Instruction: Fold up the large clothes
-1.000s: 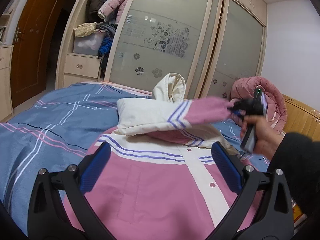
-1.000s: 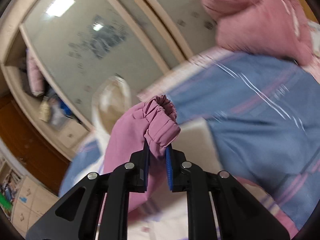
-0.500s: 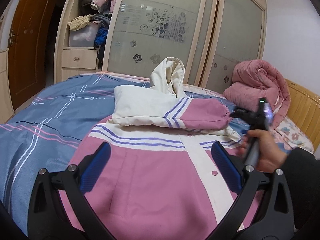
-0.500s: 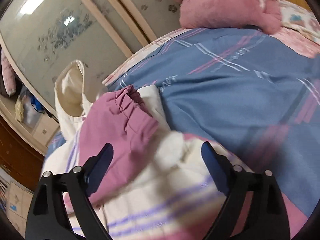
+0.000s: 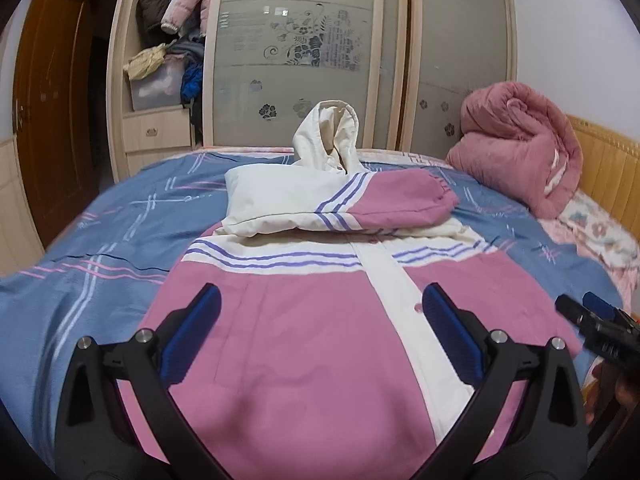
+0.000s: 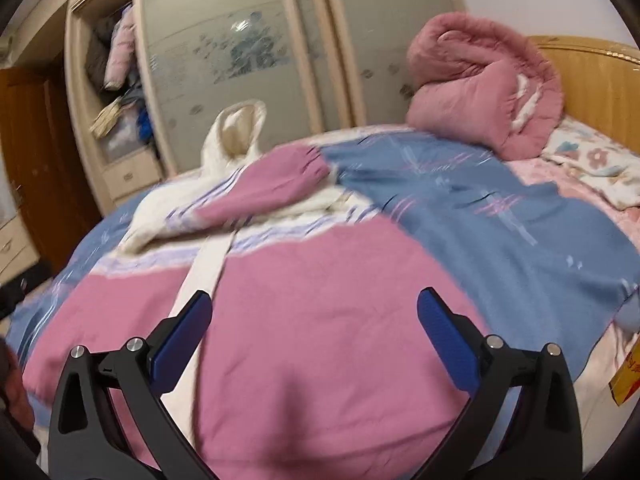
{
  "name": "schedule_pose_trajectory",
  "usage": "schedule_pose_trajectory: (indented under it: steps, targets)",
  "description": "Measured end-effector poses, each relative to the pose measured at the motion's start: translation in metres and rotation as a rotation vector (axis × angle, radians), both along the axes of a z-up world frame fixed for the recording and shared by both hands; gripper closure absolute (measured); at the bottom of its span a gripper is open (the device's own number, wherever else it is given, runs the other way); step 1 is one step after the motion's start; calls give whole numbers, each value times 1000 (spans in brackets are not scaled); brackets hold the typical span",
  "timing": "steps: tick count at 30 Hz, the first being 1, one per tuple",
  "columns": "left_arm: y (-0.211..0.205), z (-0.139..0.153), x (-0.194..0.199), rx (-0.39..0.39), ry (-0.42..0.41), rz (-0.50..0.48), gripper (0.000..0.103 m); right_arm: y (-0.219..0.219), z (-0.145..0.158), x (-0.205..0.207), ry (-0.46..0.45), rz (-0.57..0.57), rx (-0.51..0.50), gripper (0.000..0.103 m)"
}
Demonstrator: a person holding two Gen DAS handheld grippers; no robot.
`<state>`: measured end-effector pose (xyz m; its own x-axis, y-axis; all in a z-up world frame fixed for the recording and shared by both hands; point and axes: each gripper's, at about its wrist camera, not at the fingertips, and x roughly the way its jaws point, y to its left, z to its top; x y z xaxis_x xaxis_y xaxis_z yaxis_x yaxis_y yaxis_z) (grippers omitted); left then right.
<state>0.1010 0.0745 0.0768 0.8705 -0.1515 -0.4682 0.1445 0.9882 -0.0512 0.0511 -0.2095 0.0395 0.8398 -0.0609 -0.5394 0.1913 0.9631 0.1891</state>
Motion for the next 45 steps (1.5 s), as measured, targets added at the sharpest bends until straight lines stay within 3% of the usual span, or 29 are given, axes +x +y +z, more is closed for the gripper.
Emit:
schedule_pose_trajectory:
  steps: [6,10,16,29,38,45]
  targets:
    - [-5,4,-21,18,8,30,2,16,12,-8,-72,59,-150,1]
    - [-6,2,-29,17,30,42,2,9,15,-13,-88,61,-120,1]
    - [-7,1,-42,66,1,68,2,10,17,-21,-99,64,-110,1]
    - [-9,-2,-57,59,-2,56,2,6,12,-23,-77,73,-94,1]
    - [-8,4,-65,70,-5,39,2,17,26,-34,-96,93,-110,1]
    - [-4,-5,-65,42,-11,41,2,20,12,-22,-56,73,-75,1]
